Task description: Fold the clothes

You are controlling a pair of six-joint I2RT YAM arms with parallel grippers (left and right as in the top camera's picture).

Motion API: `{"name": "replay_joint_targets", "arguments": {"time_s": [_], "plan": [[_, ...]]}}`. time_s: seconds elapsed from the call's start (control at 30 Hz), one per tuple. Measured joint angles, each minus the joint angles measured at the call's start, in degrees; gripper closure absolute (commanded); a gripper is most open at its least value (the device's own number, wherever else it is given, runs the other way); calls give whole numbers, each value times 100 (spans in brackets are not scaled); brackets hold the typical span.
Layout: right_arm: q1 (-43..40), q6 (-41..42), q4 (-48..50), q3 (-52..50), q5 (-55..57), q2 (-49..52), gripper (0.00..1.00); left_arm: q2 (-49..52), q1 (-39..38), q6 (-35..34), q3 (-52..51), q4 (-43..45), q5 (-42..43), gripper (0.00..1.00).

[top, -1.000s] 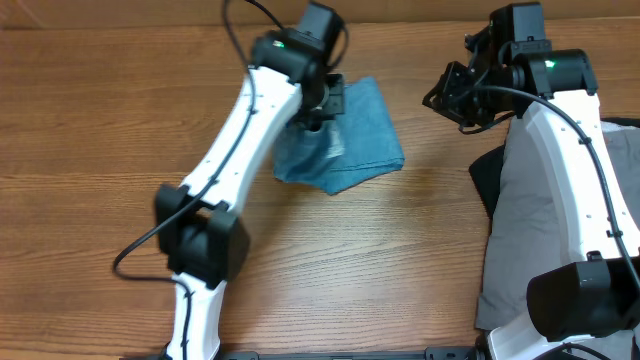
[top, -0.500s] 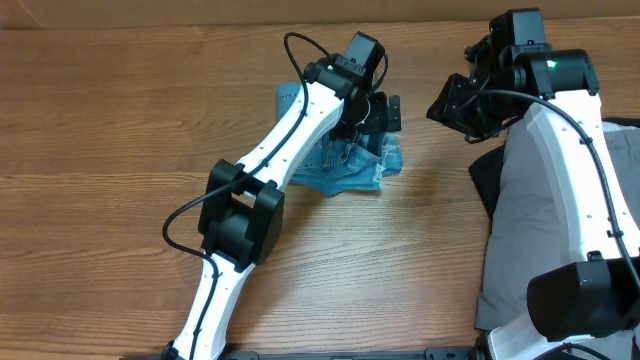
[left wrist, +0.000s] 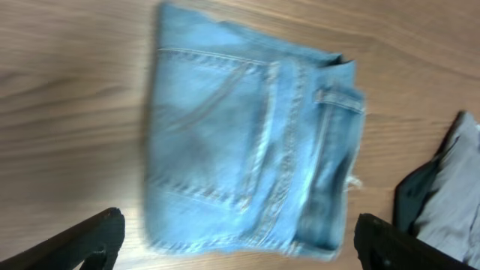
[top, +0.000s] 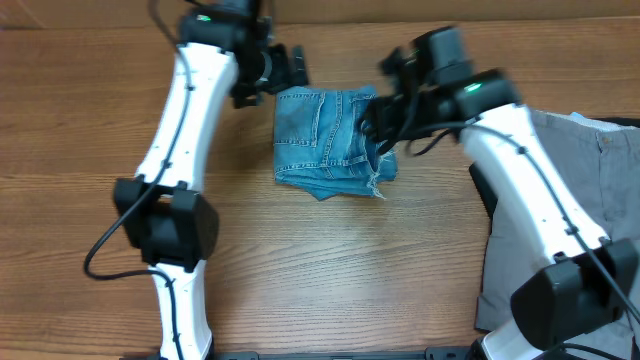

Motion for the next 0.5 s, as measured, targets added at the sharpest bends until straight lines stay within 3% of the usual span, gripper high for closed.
{"name": "replay_joint_targets", "arguments": {"time_s": [0.1, 0.17, 0.33, 0.5], "plan": [[455, 229, 503, -409, 590, 140, 69, -22, 101, 302, -50, -188, 2, 8], [595, 494, 828, -726, 1093, 323, 74, -20, 87, 564, -229, -221, 4, 2], [361, 942, 1563, -1436, 1816, 1029, 77, 4, 50, 955, -876, -131, 2, 0], [-11, 1023, 1600, -1460, 1471, 1438, 80, 22, 52, 1150, -1639, 407, 4, 0]]}}
